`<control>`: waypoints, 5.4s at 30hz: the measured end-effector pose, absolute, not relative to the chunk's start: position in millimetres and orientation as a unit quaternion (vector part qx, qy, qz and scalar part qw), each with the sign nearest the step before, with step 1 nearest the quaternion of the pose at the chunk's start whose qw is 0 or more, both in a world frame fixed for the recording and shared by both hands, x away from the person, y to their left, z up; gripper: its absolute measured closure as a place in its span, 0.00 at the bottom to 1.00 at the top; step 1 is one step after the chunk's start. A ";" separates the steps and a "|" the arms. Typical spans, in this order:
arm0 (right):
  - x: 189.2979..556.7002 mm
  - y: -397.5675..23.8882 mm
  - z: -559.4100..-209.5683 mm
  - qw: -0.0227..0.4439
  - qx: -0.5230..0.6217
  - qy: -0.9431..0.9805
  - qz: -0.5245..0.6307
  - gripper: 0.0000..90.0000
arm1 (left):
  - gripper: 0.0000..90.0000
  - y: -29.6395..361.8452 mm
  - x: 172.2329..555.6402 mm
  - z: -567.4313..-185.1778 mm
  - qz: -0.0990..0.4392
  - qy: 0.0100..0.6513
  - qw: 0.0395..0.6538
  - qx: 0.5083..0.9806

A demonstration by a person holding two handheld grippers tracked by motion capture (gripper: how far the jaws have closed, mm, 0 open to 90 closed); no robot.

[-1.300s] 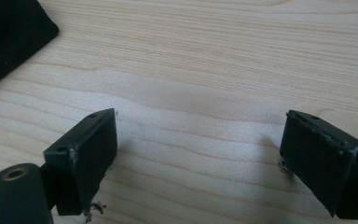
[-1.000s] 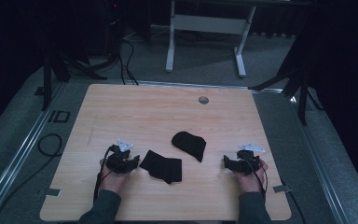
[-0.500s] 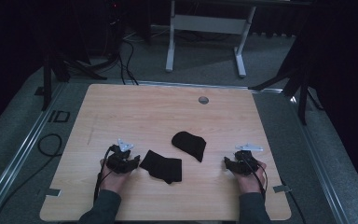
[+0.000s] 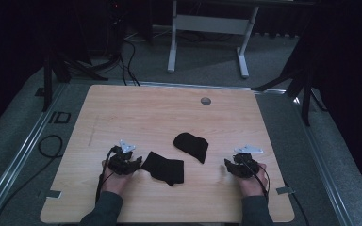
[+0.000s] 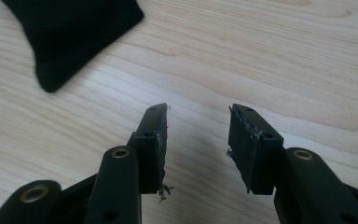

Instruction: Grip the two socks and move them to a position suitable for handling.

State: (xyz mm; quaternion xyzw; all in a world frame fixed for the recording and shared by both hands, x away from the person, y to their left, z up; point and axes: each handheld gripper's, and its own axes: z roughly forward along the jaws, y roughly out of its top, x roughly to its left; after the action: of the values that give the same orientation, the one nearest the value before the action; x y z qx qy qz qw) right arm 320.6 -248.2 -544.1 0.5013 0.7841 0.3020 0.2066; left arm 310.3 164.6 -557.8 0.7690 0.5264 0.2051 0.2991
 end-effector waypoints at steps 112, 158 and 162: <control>265.9 -88.9 -517.3 0.133 0.222 0.905 0.337 0.92 | 0.93 123.3 290.8 -556.0 0.145 0.432 0.341 0.822; 285.7 -61.1 -537.7 0.046 0.286 0.900 0.325 0.96 | 0.93 124.9 291.9 -557.3 0.139 0.433 0.348 0.820; 282.4 -70.1 -530.0 0.054 0.290 0.893 0.339 0.95 | 0.93 124.8 291.9 -557.5 0.139 0.433 0.350 0.819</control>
State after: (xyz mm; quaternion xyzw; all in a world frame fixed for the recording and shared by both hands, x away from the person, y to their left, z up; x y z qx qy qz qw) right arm 282.4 -70.1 -530.0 0.2903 0.8934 0.3386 0.0541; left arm 291.9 124.8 -557.5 0.8192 0.4328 0.1395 0.3495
